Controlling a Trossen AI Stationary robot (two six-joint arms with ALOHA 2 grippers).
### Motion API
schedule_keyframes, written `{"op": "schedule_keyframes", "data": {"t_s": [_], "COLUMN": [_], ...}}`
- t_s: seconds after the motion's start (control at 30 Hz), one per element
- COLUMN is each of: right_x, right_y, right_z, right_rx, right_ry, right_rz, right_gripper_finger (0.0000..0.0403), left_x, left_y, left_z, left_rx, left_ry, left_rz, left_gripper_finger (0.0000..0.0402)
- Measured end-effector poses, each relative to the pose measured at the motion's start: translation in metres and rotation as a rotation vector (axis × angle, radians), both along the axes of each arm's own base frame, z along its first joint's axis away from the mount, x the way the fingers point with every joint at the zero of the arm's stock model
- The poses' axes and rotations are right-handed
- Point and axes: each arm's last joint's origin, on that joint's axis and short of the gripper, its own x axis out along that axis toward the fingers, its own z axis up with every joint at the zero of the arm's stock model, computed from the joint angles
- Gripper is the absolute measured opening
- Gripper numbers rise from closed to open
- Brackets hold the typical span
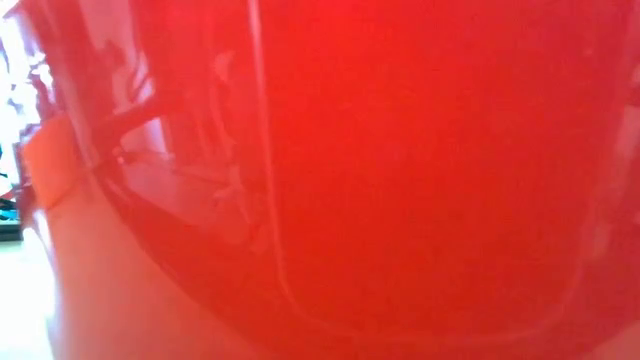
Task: Pick & Place Mini bowls
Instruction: Stack the top red bowl on the red bowl on the shelf
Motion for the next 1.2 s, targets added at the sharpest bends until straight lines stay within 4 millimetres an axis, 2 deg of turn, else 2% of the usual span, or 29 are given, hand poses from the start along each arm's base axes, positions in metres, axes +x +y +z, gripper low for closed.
{"op": "schedule_keyframes", "data": {"t_s": [0.17, 0.4, 0.77, 1.0, 1.2], "right_x": [0.002, 0.011, 0.042, 0.058, 0.064], "right_y": [0.004, 0.009, 0.023, 0.022, 0.02], "right_z": [-0.01, -0.023, -0.042, -0.056, -0.062], "right_rx": [0.154, 0.253, 0.301, 0.304, 0.305], "right_ry": [0.065, 0.182, 0.283, 0.345, 0.371], "right_rz": [0.098, 0.111, 0.174, 0.197, 0.216], "right_gripper_finger": [0.0008, 0.0008, 0.0008, 0.0008, 0.0008], "left_x": [-0.004, -0.004, -0.004, -0.005, -0.005], "left_y": [0.0, 0.0, 0.0, 0.001, 0.002], "left_z": [0.004, 0.005, 0.005, 0.005, 0.005], "left_rx": [-0.008, -0.008, -0.007, 0.006, 0.009], "left_ry": [-0.028, -0.03, -0.028, -0.008, -0.005], "left_rz": [0.006, 0.006, 0.007, 0.002, 0.001], "left_gripper_finger": [0.009, 0.009, 0.009, 0.009, 0.009]}}
